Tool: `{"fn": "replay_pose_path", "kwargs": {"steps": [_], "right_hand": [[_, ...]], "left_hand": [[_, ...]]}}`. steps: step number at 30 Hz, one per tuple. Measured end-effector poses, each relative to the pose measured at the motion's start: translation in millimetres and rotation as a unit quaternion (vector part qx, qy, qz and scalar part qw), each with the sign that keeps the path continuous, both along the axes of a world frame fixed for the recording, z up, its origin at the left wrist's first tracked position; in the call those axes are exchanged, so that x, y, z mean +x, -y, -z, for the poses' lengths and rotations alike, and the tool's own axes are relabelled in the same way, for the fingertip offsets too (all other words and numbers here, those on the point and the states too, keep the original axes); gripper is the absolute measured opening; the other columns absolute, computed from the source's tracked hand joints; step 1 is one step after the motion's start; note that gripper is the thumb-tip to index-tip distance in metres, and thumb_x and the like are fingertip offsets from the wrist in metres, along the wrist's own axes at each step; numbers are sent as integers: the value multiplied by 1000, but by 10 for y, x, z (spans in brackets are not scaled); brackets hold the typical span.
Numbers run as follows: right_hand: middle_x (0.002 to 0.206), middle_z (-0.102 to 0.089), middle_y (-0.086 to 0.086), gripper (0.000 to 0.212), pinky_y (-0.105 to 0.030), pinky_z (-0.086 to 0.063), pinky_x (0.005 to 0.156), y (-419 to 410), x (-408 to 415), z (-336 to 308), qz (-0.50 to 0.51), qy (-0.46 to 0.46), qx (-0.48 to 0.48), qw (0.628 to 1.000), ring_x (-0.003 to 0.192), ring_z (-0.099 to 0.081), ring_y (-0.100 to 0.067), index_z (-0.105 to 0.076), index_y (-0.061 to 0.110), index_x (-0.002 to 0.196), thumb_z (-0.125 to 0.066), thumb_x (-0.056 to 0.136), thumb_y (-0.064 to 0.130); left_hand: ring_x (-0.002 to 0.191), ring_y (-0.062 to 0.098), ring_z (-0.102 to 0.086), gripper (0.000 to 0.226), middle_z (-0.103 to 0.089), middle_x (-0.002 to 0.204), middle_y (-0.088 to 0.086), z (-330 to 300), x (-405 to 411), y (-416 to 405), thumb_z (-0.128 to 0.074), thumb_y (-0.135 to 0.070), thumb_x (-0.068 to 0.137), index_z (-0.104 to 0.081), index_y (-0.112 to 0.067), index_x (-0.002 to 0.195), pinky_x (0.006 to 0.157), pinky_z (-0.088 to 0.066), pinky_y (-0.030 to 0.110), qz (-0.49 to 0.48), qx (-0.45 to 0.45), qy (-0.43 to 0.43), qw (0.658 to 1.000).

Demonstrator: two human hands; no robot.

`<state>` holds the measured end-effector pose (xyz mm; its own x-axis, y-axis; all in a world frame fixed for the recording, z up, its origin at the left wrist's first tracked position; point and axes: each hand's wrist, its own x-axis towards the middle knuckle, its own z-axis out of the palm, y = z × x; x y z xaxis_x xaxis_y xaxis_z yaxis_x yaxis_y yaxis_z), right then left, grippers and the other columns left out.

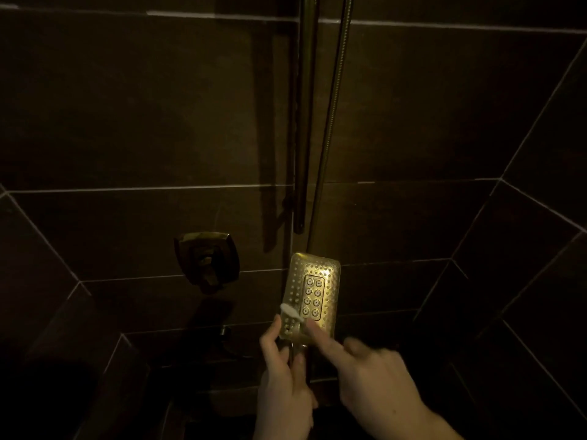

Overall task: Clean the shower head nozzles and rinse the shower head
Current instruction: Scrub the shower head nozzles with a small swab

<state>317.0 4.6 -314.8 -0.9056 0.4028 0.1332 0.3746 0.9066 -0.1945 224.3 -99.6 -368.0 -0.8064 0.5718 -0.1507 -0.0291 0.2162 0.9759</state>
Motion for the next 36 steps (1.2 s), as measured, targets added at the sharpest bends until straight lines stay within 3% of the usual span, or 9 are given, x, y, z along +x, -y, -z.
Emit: {"fn": "replay_pose_path", "kwargs": {"steps": [5, 10, 14, 18, 22, 24, 29, 32, 36], "right_hand": [[66, -50, 10, 107, -21, -44, 41, -267, -22, -82, 94, -48, 18, 994, 42, -43, -3, 17, 53, 146, -63, 84, 19], [56, -53, 6, 121, -20, -38, 34, 104, 41, 49, -13, -20, 23, 999, 33, -46, -7, -16, 40, 153, -83, 53, 29], [64, -53, 9, 95, -26, -48, 40, -64, 23, 19, 96, -70, -29, 992, 43, -52, -7, -13, 46, 152, -64, 76, 21], [61, -54, 5, 79, -29, -49, 36, 156, 12, 52, 9, -41, -27, 999, 38, -51, -11, -19, 45, 151, -39, 75, 42], [62, -50, 9, 99, -22, -44, 39, -95, 23, -40, 108, -69, -1, 992, 41, -47, -8, -10, 47, 151, -64, 74, 19], [65, -53, 7, 99, -24, -47, 40, -29, 40, -6, 38, -48, 10, 998, 42, -50, -8, -1, 48, 151, -61, 77, 23], [55, -49, 7, 106, -21, -41, 31, -70, 107, -57, 61, -71, -2, 996, 34, -43, -8, -34, 37, 149, -83, 58, 12], [58, -51, 8, 109, -21, -42, 34, -69, 94, -48, 62, -75, -13, 995, 36, -45, -7, -28, 36, 151, -82, 61, 10], [61, -55, 8, 101, -24, -47, 34, 58, 79, -3, -19, -81, 11, 996, 38, -48, -5, -13, 40, 154, -70, 73, 21]], "left_hand": [[70, 22, -70, 68, -70, 112, -7, 3, -5, -45, -50, -20, 104, -13, -73, 127, 49, -50, 28, -10, -1, 19, 1000], [69, 4, -73, 64, -68, 109, -16, 12, -56, -27, -52, -22, 103, -14, -68, 129, 55, -57, 23, -25, 26, 21, 999], [52, 21, -70, 63, -68, 118, -8, 1, -21, -44, -55, -30, 101, -17, -76, 121, 47, -56, 31, -38, 28, 16, 999], [70, 10, -73, 67, -70, 118, -11, -15, -36, -37, -54, -20, 102, -20, -75, 117, 62, -56, 29, -37, 42, 16, 998], [63, 27, -70, 65, -71, 115, 0, -45, -22, -52, -58, -30, 98, -18, -71, 127, 55, -55, 39, -44, 37, 37, 998], [60, 26, -71, 65, -71, 118, 0, -41, -13, -51, -56, -25, 101, -18, -70, 129, 52, -55, 37, -47, 40, 40, 997], [60, 28, -72, 63, -73, 110, -6, -45, -18, -41, -57, -24, 100, -23, -69, 129, 49, -56, 38, -38, 38, 52, 997], [51, 24, -66, 67, -72, 107, -9, -66, -2, -29, -52, -23, 102, -17, -76, 123, 44, -51, 32, -33, 29, 23, 999], [98, 22, -72, 82, -67, 126, -15, -133, 3, -23, -50, -15, 102, -11, -87, 111, 82, -60, 46, -5, 20, -10, 1000]]}}
